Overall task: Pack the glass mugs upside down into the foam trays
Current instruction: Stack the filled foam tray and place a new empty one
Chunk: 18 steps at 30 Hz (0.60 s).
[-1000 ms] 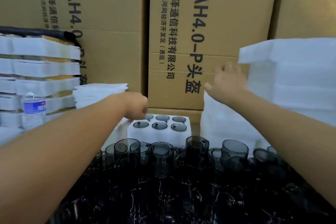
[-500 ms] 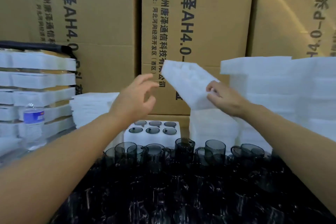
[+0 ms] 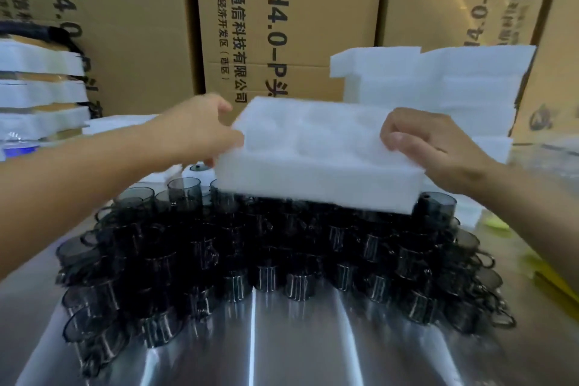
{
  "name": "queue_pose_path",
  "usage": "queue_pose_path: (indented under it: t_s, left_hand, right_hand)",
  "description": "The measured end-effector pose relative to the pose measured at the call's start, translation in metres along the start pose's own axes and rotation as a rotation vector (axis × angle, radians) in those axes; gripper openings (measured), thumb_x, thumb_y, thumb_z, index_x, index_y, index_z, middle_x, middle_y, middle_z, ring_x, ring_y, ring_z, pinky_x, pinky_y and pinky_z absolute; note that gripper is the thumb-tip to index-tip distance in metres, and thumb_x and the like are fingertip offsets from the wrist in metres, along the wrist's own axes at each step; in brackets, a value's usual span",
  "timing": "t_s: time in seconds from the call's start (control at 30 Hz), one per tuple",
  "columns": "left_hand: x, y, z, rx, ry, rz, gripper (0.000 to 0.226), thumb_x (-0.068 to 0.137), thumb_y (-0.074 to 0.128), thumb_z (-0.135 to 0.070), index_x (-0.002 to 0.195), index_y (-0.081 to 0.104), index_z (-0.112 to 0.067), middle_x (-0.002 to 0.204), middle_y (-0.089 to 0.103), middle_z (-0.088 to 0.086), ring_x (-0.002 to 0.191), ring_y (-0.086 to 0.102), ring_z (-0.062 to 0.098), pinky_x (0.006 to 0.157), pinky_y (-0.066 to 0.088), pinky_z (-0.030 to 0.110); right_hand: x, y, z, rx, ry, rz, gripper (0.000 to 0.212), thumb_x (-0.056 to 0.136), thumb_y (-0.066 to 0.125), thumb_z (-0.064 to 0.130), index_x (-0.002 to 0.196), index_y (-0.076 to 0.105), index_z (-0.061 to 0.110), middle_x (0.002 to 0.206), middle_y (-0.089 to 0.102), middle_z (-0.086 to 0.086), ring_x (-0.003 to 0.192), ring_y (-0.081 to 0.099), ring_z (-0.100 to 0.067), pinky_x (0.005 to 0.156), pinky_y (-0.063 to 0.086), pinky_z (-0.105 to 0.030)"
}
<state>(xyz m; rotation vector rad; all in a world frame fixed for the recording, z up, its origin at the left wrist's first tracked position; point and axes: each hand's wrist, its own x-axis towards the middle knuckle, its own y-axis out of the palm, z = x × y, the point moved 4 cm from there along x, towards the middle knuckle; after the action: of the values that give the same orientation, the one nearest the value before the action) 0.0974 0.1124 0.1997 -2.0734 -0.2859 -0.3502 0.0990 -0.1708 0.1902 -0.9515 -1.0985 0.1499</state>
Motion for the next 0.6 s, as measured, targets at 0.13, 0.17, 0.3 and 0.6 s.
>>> queue_pose_path:
  t_s: [0.13,0.17,0.3,0.6]
  left_hand:
    - [-0.079,0.044,0.003,0.329,0.102,0.250,0.057,0.084,0.055,-0.027,0.138,0.035,-0.033,0.086,0.058,-0.008,0.072,0.052,0.005,0.060,0.044,0.012]
    - [-0.102,0.058,0.008,0.381,0.130,0.301,0.067,0.084,0.053,-0.032,0.144,0.024,-0.037,0.077,0.051,-0.008,0.068,0.048,0.005,0.054,0.038,0.006]
    - [-0.169,0.099,0.025,0.476,0.133,0.434,0.083,0.085,0.042,-0.042,0.147,-0.013,-0.042,0.075,0.036,-0.012,0.071,0.041,0.007,0.063,0.035,0.016]
    - [-0.176,0.134,0.034,0.469,0.074,0.442,0.076,0.088,0.040,-0.037,0.151,-0.002,-0.034,0.076,0.043,-0.012,0.079,0.048,0.014,0.077,0.043,0.029]
  right_hand:
    - [-0.046,-0.004,0.035,0.029,-0.105,0.108,0.038,0.089,0.031,0.034,0.071,0.049,0.007,0.070,0.048,-0.006,0.068,0.044,-0.017,0.064,0.034,-0.022]
    - [-0.058,0.000,0.043,0.046,-0.134,0.156,0.035,0.091,0.033,0.034,0.070,0.048,0.010,0.070,0.047,-0.002,0.068,0.044,-0.015,0.064,0.034,-0.022]
    - [-0.116,0.032,0.057,0.053,-0.177,0.365,0.023,0.090,0.046,0.036,0.073,0.045,0.021,0.077,0.042,0.010,0.074,0.040,-0.006,0.068,0.034,-0.019]
    - [-0.163,0.093,0.025,0.053,0.263,0.601,0.030,0.087,0.057,0.041,0.065,0.039,0.030,0.078,0.047,0.011,0.076,0.045,-0.005,0.074,0.042,-0.024]
